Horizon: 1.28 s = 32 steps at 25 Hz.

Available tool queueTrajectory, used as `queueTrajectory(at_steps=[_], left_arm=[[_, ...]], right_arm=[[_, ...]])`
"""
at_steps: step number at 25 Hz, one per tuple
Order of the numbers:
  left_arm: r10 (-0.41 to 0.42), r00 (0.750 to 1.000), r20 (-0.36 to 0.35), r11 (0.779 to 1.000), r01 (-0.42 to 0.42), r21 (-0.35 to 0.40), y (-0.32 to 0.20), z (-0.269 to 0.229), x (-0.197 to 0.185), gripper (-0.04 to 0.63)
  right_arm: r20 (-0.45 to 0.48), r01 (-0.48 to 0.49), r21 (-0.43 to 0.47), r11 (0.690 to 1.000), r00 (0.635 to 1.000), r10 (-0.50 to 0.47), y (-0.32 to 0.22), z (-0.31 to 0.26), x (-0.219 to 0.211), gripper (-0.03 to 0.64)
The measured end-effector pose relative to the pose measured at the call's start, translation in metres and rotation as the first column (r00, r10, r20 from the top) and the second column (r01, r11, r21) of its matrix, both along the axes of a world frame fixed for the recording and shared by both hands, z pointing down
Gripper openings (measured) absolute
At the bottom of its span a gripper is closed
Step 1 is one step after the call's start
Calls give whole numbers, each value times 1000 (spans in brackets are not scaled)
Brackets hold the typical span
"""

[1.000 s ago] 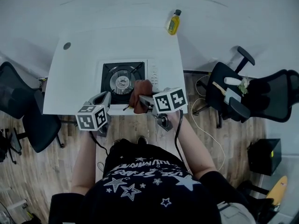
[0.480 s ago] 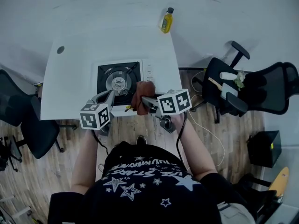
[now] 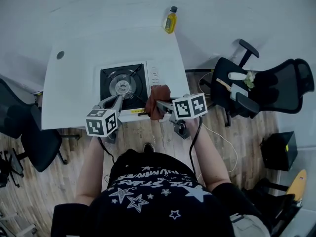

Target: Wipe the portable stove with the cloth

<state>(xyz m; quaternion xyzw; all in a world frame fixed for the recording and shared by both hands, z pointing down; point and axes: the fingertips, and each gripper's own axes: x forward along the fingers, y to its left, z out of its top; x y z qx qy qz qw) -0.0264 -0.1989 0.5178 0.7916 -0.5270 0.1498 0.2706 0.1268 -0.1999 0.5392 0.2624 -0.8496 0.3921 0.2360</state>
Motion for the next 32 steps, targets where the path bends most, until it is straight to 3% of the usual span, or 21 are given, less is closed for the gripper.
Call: queueTrajectory(at_steps=[18, 32], left_arm=[[36, 999, -19, 999, -36, 12, 8, -7, -5, 6], [82, 996, -21, 995, -80, 62, 9, -41, -42, 6]], right_arm=[[-102, -142, 31, 989, 984, 145, -9, 3, 45, 74], [-70, -206, 241, 948, 971, 229, -27, -62, 3, 74]])
